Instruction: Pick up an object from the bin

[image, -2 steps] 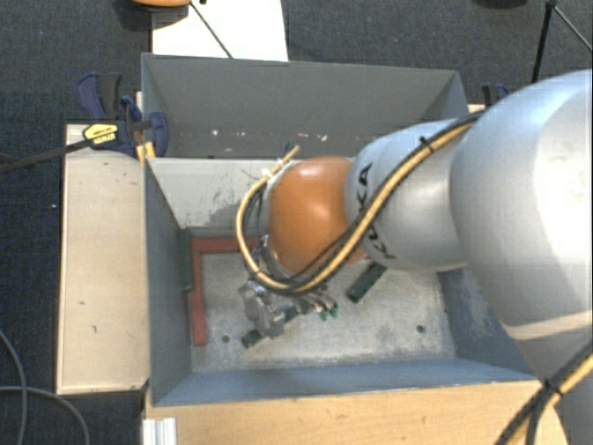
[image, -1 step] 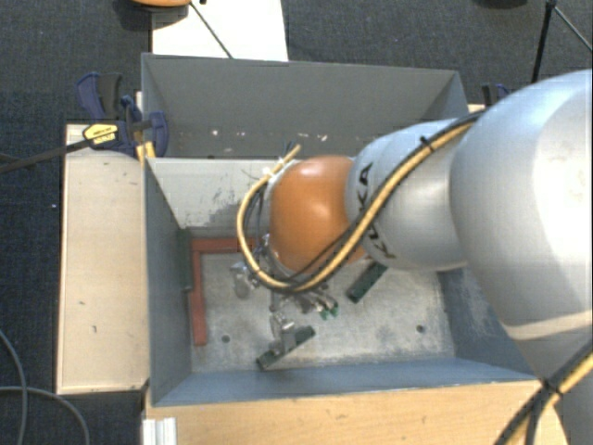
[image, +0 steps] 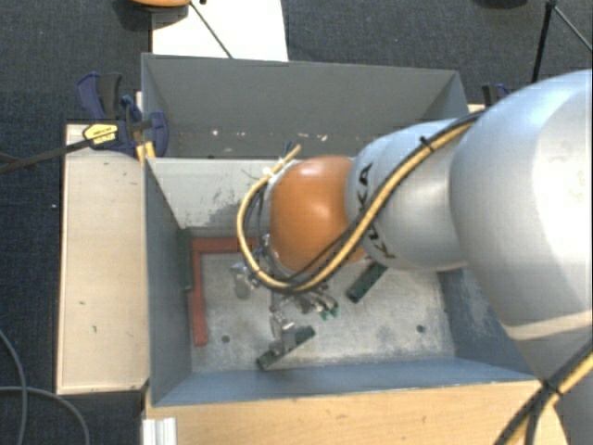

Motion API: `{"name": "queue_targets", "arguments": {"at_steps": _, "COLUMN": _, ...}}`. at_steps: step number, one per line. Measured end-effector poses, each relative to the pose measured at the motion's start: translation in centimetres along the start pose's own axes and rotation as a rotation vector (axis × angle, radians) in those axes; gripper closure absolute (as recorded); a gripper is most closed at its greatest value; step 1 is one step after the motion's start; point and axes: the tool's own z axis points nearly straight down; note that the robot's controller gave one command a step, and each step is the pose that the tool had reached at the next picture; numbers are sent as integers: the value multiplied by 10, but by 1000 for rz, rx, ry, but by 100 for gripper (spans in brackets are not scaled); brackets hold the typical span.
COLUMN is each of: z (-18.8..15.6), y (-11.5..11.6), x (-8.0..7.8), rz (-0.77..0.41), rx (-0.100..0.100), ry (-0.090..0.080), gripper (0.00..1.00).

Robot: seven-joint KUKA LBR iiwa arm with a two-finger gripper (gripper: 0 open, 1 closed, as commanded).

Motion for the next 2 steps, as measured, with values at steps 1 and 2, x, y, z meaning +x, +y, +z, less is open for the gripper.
{"name": "queue_targets", "arguments": {"at_steps": 1, "z": -21, "y": -3, "x": 8, "rz": -91, "rx": -2, "ry": 5, "gripper": 0}}
{"name": "queue_targets", "arguments": {"at_steps": 2, "z": -82, "y": -14, "x": 43, "rz": -208, "rx": -1, "ry": 2, "gripper": 0}}
